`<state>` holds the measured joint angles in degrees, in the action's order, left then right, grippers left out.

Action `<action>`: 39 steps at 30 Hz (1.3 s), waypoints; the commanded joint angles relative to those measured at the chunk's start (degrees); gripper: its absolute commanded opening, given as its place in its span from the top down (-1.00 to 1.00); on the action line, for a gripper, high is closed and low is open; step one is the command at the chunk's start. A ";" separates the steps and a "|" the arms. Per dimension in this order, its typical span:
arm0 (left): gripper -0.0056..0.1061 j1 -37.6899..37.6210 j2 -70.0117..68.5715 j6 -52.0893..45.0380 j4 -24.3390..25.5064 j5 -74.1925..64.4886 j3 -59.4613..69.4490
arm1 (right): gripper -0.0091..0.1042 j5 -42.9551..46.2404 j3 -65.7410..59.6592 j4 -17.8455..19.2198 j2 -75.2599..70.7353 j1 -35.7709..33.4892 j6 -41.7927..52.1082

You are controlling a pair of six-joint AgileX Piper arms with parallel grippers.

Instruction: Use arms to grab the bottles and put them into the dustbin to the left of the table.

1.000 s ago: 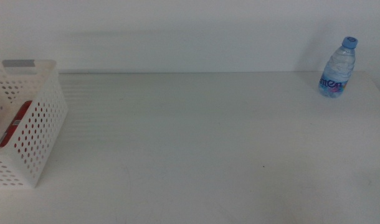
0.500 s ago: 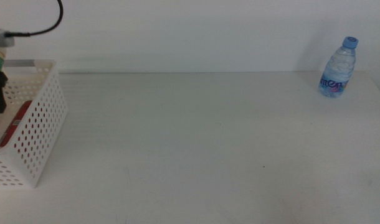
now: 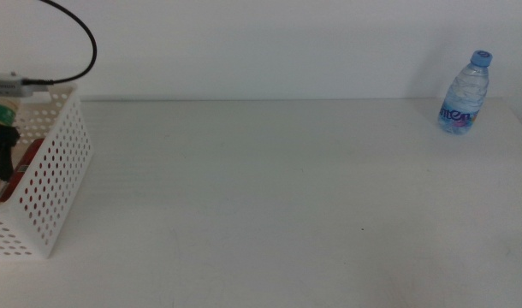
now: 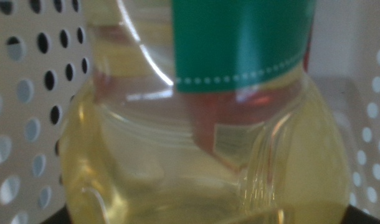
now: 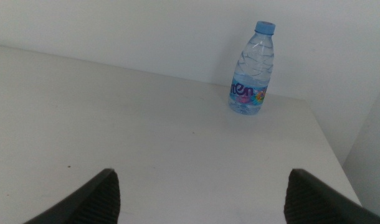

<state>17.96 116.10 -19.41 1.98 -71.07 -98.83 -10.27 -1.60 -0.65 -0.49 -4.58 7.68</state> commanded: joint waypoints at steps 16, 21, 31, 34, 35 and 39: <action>-0.72 -0.12 -2.26 4.94 3.00 -1.88 -2.52 | -0.56 4.35 0.45 0.33 -1.64 0.22 0.60; -0.72 -0.23 -4.61 10.50 2.50 -3.59 -2.92 | -0.56 4.35 0.45 0.33 -1.64 0.22 0.60; -0.72 -1.96 -16.45 10.26 -9.58 -1.65 -3.43 | -0.56 4.35 0.45 0.33 -1.64 0.22 0.60; -0.72 -5.44 -20.99 5.64 -12.26 -0.13 -3.43 | -0.56 4.35 0.45 0.33 -1.64 0.22 0.60; -0.72 -6.78 -22.70 4.31 -13.38 0.56 -3.17 | -0.56 4.35 0.45 0.33 -1.64 0.22 0.60; -0.72 -12.37 -30.13 0.04 -17.63 5.74 0.78 | -0.56 4.35 0.45 0.33 -1.64 0.22 0.60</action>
<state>7.75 91.09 -17.47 -12.49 -69.07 -98.15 -10.27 -1.60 -0.65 -0.49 -4.58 7.68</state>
